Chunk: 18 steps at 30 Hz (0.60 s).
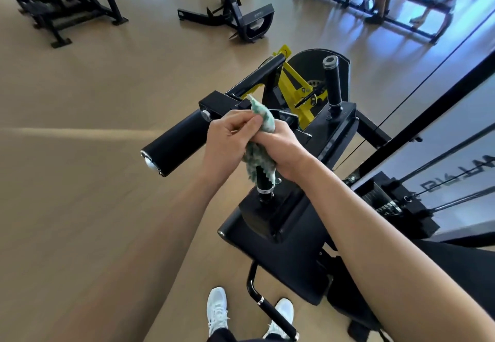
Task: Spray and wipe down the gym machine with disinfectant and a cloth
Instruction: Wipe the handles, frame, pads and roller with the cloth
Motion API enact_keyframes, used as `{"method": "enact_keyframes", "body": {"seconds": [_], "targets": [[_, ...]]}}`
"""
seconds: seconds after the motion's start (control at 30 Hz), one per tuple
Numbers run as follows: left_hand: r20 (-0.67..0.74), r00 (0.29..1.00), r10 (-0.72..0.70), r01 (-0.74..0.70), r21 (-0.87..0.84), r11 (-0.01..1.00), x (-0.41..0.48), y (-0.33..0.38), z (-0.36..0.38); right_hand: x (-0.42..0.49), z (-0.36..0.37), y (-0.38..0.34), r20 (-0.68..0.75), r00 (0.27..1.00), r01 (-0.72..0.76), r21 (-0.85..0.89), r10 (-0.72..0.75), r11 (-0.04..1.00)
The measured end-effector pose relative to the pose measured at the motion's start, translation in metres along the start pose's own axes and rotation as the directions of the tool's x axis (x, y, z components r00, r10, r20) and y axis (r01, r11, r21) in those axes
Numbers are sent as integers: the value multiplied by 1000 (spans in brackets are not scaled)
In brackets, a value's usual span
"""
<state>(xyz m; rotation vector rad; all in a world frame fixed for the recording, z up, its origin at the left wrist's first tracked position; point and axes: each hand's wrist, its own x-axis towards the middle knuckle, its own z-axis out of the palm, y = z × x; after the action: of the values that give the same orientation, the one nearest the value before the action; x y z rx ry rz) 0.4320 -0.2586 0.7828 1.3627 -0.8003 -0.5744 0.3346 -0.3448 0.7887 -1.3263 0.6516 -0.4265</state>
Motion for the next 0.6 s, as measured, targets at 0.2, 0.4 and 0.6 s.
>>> {"method": "enact_keyframes", "body": {"seconds": [0.2,0.4,0.6], "targets": [[57,998,-38,41,-43,998,1,-6,0,-17,1,34,-77,996,-59,-116,51,991],[103,995,-17,24,-66,997,0,-10,-2,-25,-2,53,-140,988,-98,-203,70,974],[147,989,8,-3,-37,999,5,-12,-5,-9,6,20,-178,980,59,-150,-85,987]]}}
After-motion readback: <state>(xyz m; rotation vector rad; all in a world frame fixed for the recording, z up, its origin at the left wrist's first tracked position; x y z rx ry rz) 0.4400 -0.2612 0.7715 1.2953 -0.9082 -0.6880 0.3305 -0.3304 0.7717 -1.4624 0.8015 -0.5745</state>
